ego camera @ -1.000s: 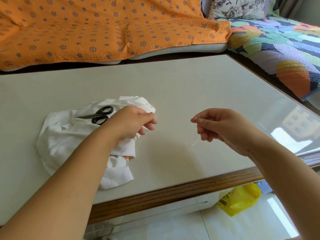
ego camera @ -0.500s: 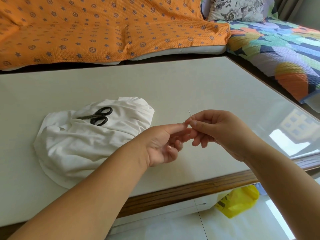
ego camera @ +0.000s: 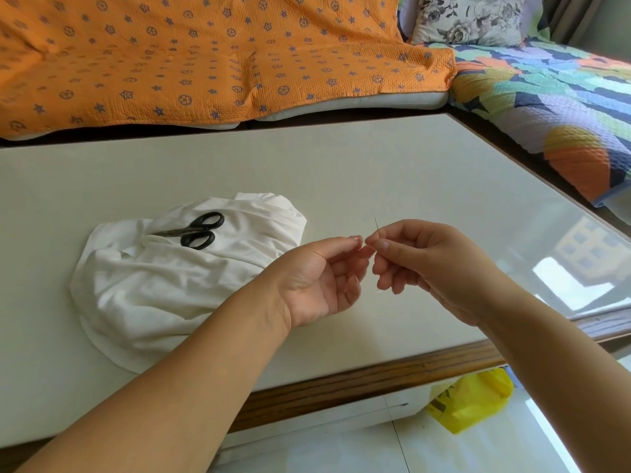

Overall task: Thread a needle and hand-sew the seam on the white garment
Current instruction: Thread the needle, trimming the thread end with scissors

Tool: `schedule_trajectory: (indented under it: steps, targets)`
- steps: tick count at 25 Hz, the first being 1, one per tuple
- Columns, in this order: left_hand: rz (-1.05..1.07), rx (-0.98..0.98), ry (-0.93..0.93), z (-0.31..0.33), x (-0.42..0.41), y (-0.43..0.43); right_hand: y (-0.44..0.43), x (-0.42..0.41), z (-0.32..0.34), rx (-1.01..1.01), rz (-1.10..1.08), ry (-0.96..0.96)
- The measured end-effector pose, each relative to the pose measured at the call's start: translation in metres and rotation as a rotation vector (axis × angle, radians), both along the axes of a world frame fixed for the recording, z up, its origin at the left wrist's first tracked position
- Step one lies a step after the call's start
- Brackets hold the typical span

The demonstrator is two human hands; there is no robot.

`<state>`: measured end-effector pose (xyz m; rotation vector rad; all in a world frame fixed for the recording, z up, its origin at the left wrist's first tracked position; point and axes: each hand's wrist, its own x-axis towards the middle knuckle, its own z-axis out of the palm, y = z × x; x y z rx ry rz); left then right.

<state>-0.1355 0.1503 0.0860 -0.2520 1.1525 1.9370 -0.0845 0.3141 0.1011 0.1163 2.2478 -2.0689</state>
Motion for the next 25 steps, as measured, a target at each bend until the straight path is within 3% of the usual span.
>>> schedule_trajectory:
  steps: [5,11,19,25]
  targets:
    - [0.02,0.075,0.0,0.0021,0.0003,-0.003,-0.0011,0.0001,-0.0001,-0.067,0.002,-0.013]
    - [0.197,0.083,0.08,0.0026,0.0,0.0002,-0.0044,-0.0001,-0.003,-0.078,0.012,-0.04]
    - [0.304,0.075,0.258,0.0,-0.0043,-0.0041,-0.0059,-0.0007,-0.005,-0.09,0.009,-0.065]
    - [0.232,0.104,0.359,0.0074,-0.0042,-0.0085,0.0017,-0.0027,-0.0011,0.093,-0.032,-0.151]
